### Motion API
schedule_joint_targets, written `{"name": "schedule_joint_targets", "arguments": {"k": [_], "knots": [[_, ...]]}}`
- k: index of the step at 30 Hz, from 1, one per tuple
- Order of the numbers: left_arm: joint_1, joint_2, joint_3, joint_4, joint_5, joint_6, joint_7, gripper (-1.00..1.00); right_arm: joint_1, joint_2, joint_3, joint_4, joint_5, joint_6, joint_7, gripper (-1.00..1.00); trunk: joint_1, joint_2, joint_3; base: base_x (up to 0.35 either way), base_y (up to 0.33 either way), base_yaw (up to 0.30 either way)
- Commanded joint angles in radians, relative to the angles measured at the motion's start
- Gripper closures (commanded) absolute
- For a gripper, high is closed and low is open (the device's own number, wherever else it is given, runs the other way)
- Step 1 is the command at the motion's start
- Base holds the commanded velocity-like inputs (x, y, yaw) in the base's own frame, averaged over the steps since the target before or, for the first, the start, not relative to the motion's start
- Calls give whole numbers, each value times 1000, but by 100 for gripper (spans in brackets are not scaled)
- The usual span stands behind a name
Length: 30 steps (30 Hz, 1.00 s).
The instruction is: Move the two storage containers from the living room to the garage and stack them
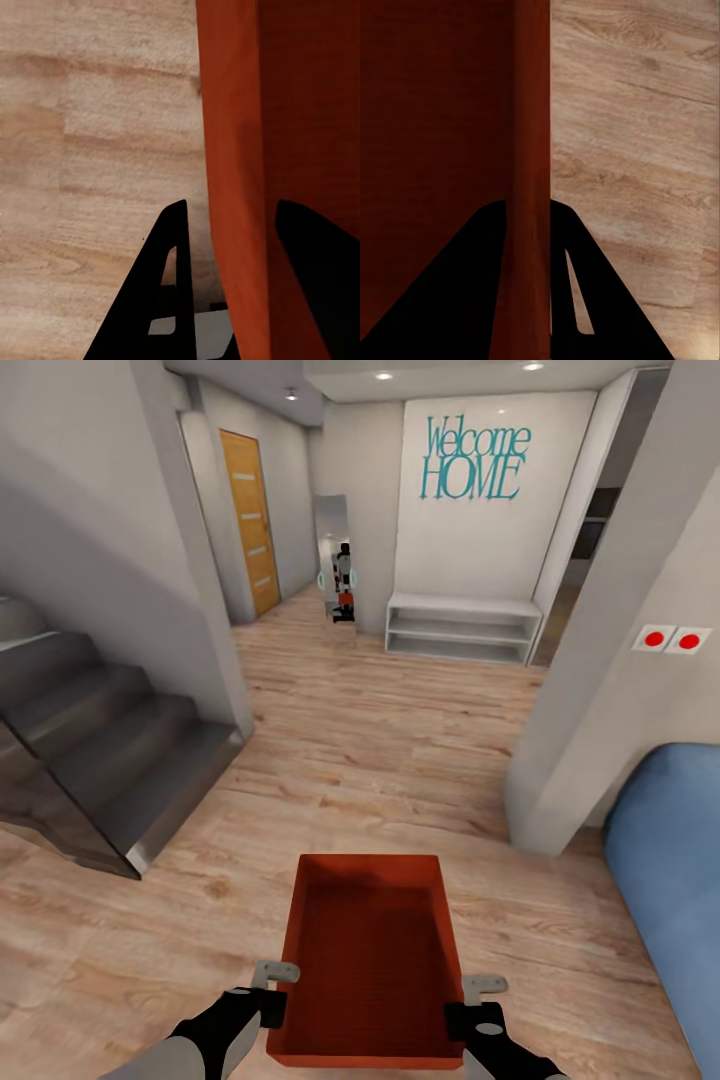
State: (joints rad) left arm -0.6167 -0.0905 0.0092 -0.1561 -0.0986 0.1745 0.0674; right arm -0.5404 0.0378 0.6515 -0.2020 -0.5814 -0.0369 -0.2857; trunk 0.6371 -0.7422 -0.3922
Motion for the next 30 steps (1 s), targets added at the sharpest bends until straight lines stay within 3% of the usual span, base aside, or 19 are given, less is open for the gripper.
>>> {"name": "schedule_joint_targets", "arguments": {"k": [1,30], "knots": [[0,0,0,-2,-18,6,5,100,-1,0,-6,1,-4,-6,-6,100,1,-1,-1,324,0,0],[0,0,1,-1,-18,6,5,100,-1,-1,-6,1,-5,-6,-6,100,1,-1,-1,324,0,0]]}}
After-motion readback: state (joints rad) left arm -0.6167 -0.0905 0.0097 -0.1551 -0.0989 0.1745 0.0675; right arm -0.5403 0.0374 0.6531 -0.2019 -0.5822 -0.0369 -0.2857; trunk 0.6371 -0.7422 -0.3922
